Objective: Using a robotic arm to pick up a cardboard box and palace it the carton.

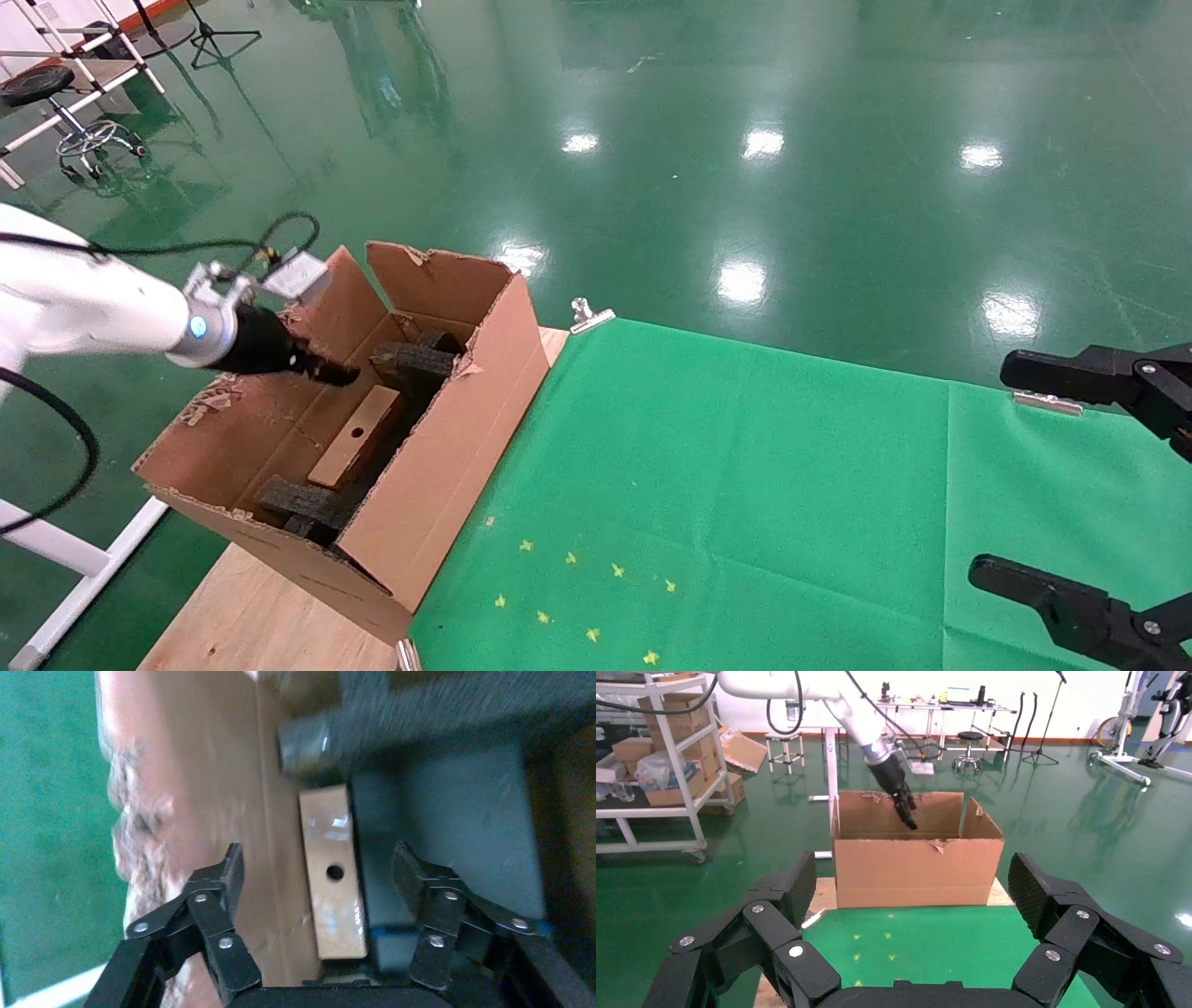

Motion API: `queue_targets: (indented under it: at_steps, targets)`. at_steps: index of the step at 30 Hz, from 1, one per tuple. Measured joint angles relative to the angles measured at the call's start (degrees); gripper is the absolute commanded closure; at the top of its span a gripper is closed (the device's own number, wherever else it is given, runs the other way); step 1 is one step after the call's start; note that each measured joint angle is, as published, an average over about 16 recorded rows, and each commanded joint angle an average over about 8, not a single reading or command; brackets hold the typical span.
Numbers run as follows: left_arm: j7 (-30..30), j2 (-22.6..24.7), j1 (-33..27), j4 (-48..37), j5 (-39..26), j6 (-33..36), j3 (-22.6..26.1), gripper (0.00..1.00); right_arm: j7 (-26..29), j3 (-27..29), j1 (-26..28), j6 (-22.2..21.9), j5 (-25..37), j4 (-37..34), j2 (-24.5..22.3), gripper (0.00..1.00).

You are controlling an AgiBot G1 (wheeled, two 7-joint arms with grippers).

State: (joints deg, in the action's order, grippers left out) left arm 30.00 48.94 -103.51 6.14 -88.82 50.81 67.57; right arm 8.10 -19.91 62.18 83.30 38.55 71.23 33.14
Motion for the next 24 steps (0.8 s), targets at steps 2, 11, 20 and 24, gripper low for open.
queue_targets:
  at_steps: [2, 11, 20, 24]
  targets:
    - [-0.4, -1.3, -1.2, 2.1, 1.0, 1.3, -0.7, 0.00, 0.0, 0.0, 0.0, 0.0, 0.0, 0.0, 0.0, 0.00]
    - [-0.8, -7.5, -5.9, 13.2, 4.2, 6.9, -3.0, 0.00, 0.0, 0.0, 0.0, 0.0, 0.0, 0.0, 0.0, 0.00]
    - [-0.4, -9.8, -6.8, 18.5, 5.1, 8.9, -3.7, 0.00, 0.0, 0.0, 0.0, 0.0, 0.0, 0.0, 0.0, 0.00]
    - [-0.9, -9.9, -5.7, 19.6, 6.0, 9.6, -4.8, 0.00, 0.0, 0.0, 0.0, 0.0, 0.0, 0.0, 0.0, 0.00]
